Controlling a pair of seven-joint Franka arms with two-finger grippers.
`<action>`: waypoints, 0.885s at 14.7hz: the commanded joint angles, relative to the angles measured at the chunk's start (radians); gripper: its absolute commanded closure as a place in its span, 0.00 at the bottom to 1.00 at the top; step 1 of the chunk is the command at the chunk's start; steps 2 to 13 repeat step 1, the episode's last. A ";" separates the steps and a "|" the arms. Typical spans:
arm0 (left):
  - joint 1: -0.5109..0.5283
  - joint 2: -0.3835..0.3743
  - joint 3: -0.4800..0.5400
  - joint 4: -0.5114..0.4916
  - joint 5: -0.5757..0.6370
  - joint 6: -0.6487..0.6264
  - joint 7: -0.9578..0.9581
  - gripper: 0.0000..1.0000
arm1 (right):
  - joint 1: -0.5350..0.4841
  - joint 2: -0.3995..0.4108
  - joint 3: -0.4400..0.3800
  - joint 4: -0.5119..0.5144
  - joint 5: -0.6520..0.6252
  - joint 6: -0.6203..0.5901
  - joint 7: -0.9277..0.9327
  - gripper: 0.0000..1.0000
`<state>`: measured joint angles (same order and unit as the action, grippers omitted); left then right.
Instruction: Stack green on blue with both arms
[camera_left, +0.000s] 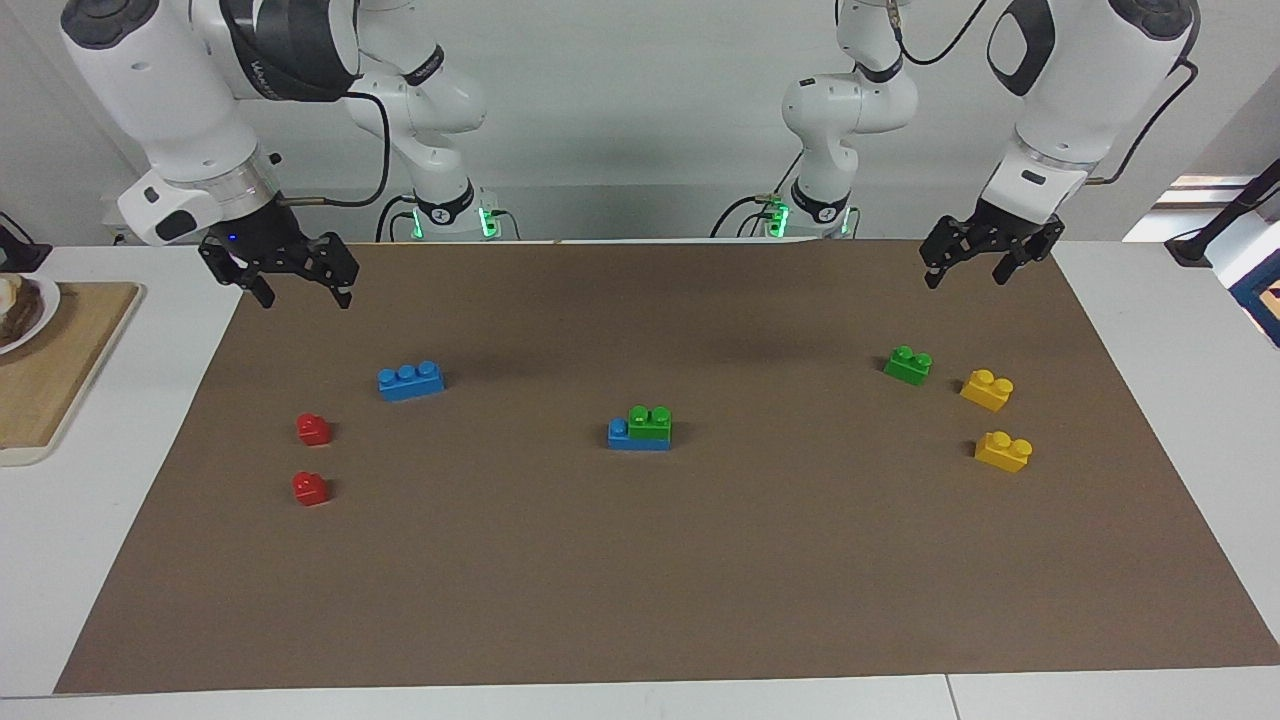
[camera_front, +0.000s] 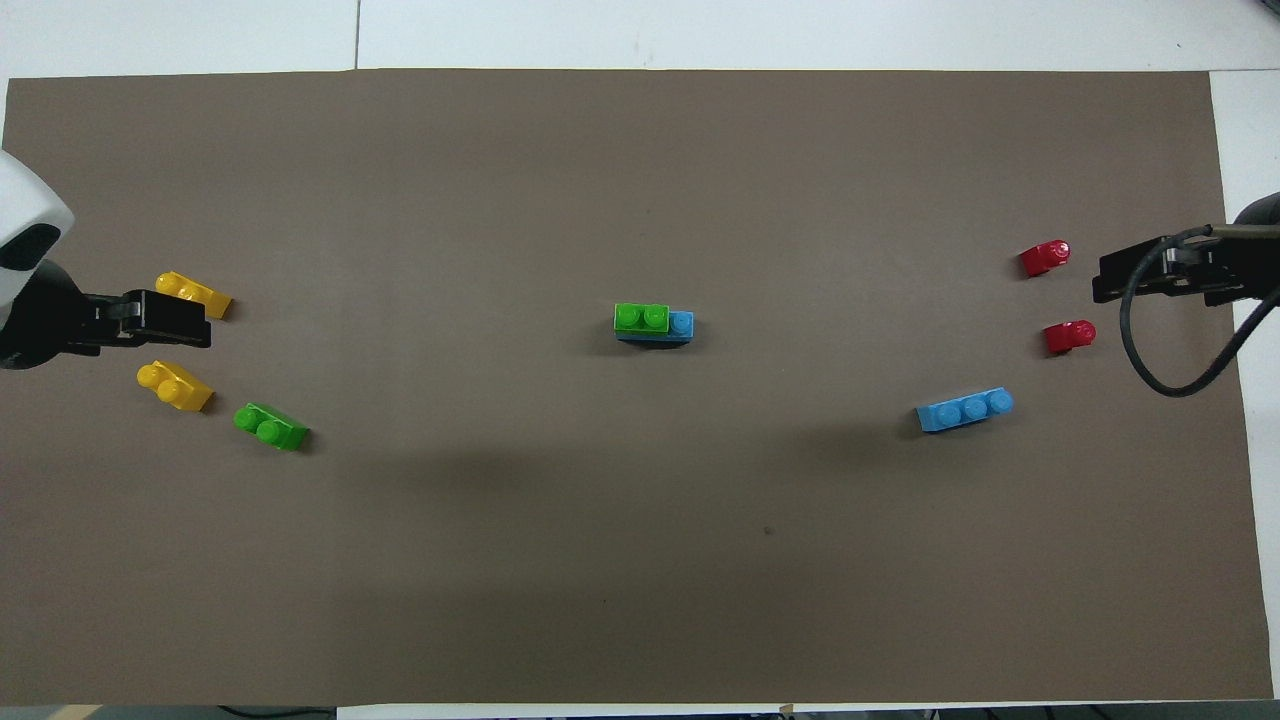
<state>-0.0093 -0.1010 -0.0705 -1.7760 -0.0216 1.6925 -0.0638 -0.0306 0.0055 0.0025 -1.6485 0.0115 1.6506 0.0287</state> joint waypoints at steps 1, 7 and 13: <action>-0.005 -0.028 0.003 -0.025 -0.014 -0.004 0.012 0.00 | -0.005 -0.002 0.007 0.010 -0.018 -0.022 -0.026 0.01; -0.005 -0.028 0.003 -0.025 -0.014 -0.004 0.012 0.00 | -0.005 -0.002 0.007 0.010 -0.018 -0.022 -0.026 0.01; -0.005 -0.028 0.003 -0.025 -0.014 -0.004 0.012 0.00 | -0.005 -0.002 0.007 0.010 -0.018 -0.022 -0.026 0.01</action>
